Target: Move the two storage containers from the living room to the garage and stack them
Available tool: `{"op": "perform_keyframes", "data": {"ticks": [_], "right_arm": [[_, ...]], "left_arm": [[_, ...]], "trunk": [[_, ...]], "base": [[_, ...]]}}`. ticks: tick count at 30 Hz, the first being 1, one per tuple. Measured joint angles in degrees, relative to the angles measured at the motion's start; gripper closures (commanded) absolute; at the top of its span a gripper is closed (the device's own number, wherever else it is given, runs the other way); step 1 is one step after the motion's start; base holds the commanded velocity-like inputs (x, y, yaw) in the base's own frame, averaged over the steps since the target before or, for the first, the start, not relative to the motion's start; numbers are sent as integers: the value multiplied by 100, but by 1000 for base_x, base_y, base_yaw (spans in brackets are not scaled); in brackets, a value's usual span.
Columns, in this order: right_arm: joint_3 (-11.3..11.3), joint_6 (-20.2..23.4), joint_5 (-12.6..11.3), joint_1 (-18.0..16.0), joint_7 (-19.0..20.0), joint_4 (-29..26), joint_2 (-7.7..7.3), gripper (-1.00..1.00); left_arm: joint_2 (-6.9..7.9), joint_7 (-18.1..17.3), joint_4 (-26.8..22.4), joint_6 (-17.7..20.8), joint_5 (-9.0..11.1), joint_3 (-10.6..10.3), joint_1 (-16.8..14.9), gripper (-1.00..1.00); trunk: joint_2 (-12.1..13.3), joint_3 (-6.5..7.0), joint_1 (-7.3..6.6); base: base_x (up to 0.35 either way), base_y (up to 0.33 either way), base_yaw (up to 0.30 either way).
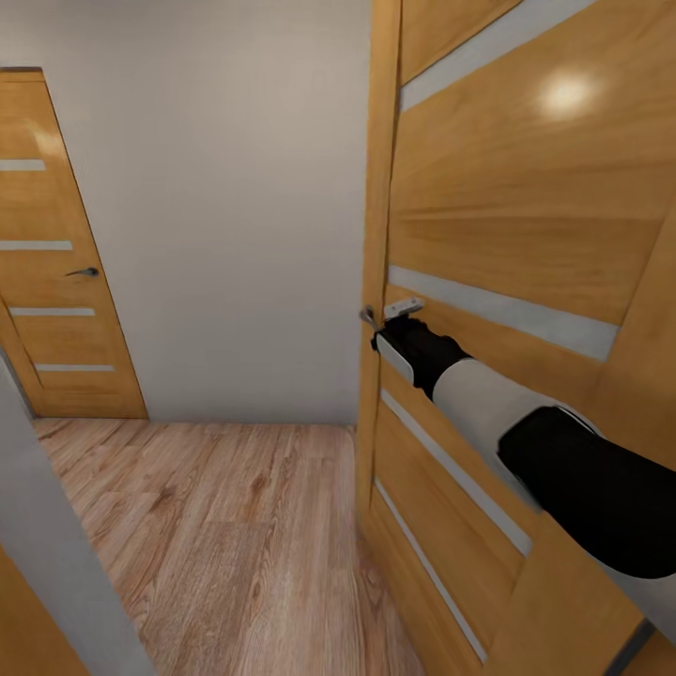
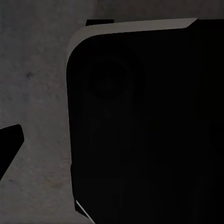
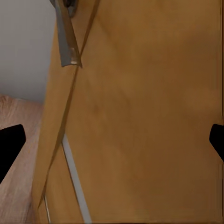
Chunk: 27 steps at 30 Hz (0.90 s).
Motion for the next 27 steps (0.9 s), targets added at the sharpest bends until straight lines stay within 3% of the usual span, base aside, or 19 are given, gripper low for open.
{"op": "perform_keyframes", "data": {"ticks": [6,15,20,27], "right_arm": [[-65,-39,-24,-270,-69,396,0,-100],[-75,-53,12,-324,-76,463,0,-100],[4,-24,152,-327,-91,393,0,-100],[9,46,118,-326,-76,-19,0,-100]], "left_arm": [[0,0,-1,0,0,2,1,-100],[0,0,-1,0,0,2,1,-100],[-8,0,-3,1,0,2,2,-100],[-1,0,-3,1,0,-5,2,-100]], "trunk": [[0,-1,0],[0,0,0],[0,0,0],[0,0,-3]], "base": [[0,0,0],[0,0,0],[0,0,0],[191,0,0]]}}
